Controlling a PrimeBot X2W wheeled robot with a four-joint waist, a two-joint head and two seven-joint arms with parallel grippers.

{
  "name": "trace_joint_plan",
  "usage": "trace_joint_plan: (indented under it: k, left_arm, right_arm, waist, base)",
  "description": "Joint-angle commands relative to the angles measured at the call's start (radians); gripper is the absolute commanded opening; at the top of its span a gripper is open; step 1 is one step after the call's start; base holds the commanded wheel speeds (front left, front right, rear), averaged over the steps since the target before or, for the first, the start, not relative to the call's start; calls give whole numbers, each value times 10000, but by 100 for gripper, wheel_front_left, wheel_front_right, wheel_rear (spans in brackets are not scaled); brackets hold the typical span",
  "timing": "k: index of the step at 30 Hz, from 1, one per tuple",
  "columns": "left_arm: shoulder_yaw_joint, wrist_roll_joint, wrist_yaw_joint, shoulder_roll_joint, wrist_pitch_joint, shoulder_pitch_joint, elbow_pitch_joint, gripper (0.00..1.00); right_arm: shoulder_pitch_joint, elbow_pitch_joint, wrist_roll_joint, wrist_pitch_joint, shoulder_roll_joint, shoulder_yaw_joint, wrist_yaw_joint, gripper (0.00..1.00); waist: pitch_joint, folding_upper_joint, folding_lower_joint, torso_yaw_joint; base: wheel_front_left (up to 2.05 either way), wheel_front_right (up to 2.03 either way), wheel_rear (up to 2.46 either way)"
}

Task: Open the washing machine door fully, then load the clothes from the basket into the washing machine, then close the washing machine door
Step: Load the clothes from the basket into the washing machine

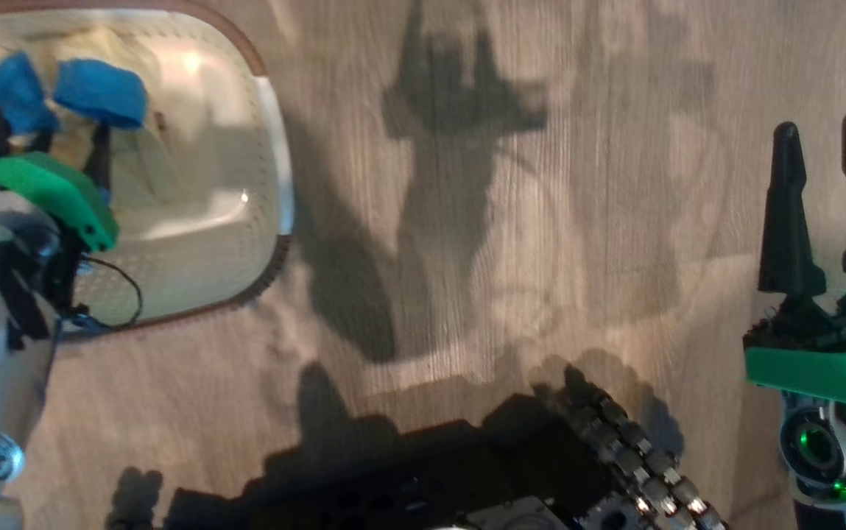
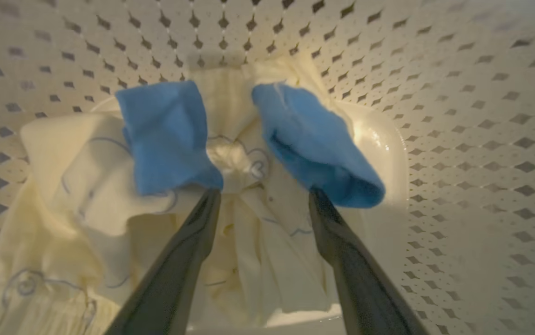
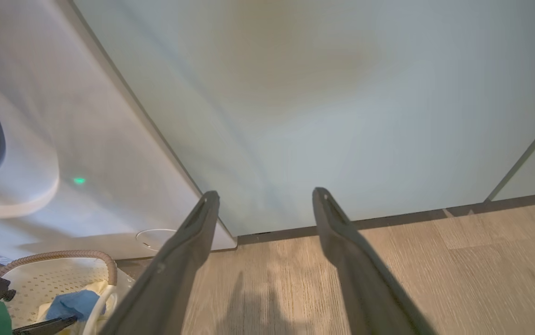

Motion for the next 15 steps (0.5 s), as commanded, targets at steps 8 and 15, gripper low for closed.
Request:
trace_joint_plan:
  k: [8,15]
  left_arm:
    - [156,-84,-47,895,137,-334,360,100]
    - [-25,-95,-40,825,353,-584,826,100]
  right_arm:
    - [156,-485,335,-93,-154,562,8,100]
    - [370,-613,394,-93,-154,674,8,100]
  waist:
    - [960,1,-2,-620]
    - [1074,1,-2,-656]
  base:
    - [0,0,0]
    - [0,0,0]
